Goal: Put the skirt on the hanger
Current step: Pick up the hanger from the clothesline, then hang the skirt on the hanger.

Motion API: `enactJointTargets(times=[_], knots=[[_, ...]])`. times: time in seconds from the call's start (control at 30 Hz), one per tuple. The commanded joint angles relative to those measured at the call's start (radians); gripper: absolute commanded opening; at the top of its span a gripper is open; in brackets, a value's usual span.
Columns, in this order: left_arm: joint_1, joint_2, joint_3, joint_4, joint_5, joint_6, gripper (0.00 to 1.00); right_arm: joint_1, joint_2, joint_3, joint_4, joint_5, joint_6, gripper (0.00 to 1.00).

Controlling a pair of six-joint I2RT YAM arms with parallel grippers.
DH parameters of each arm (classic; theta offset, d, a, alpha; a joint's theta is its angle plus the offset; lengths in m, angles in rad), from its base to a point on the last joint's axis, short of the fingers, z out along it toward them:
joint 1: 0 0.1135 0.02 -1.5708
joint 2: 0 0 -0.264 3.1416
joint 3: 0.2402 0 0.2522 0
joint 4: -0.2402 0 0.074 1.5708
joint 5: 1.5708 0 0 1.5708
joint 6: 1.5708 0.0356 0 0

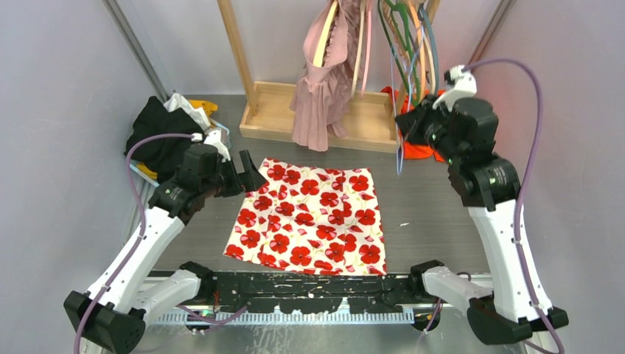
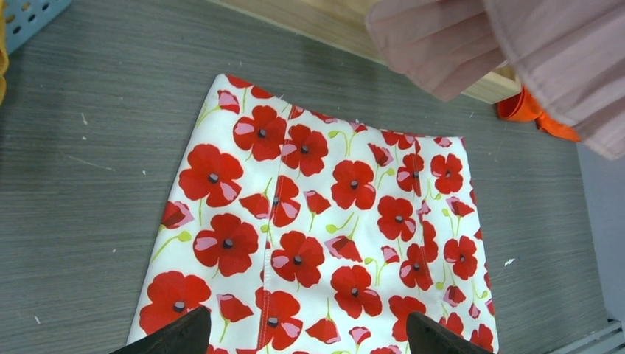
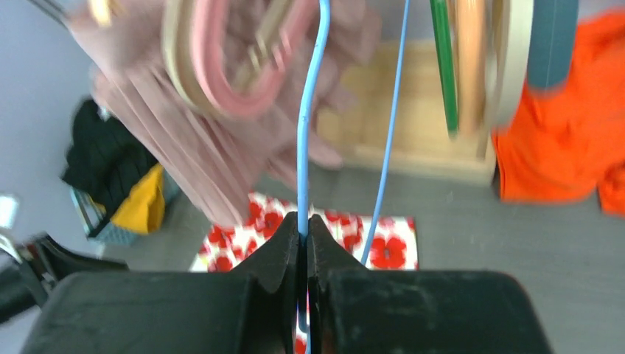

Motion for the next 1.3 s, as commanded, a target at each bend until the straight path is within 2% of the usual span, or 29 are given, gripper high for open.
enactJointTargets(times=[0.0, 0.27, 0.43, 0.53, 0.6, 0.77, 0.83, 0.97, 1.27], knots=[[-0.001, -0.04, 0.079, -0.052, -0.004, 0.04, 0.99, 0.001, -0.139, -0.184, -0.026, -0.041, 0.047, 0.01], [-0.001, -0.076, 0.109, -0.107, 0.043, 0.045, 1.0, 0.056, -0.349, -0.457, -0.018, -0.25, 0.212, 0.01], [-0.001, -0.118, 0.113, -0.147, 0.055, 0.042, 0.99, 0.152, -0.426, -0.684, 0.143, -0.329, 0.358, 0.01], [-0.001, -0.139, 0.134, -0.176, 0.057, 0.046, 1.0, 0.275, -0.427, -0.766, 0.242, -0.271, 0.416, 0.01], [-0.001, -0.153, 0.148, -0.212, 0.056, 0.048, 0.99, 0.41, -0.4, -0.806, 0.298, -0.188, 0.432, 0.01], [-0.001, -0.169, 0.161, -0.236, 0.056, 0.048, 0.99, 0.72, -0.26, -0.846, 0.477, 0.061, 0.419, 0.01], [0.0, -0.166, 0.164, -0.255, 0.052, 0.051, 0.99, 0.801, -0.171, -0.835, 0.544, 0.125, 0.392, 0.01], [0.001, -0.198, 0.147, -0.264, 0.039, 0.048, 0.99, 0.884, -0.056, -0.831, 0.696, 0.179, 0.362, 0.01], [0.001, -0.246, 0.145, -0.32, 0.012, 0.041, 0.99, 0.924, 0.077, -0.95, 1.061, 0.235, 0.368, 0.01]])
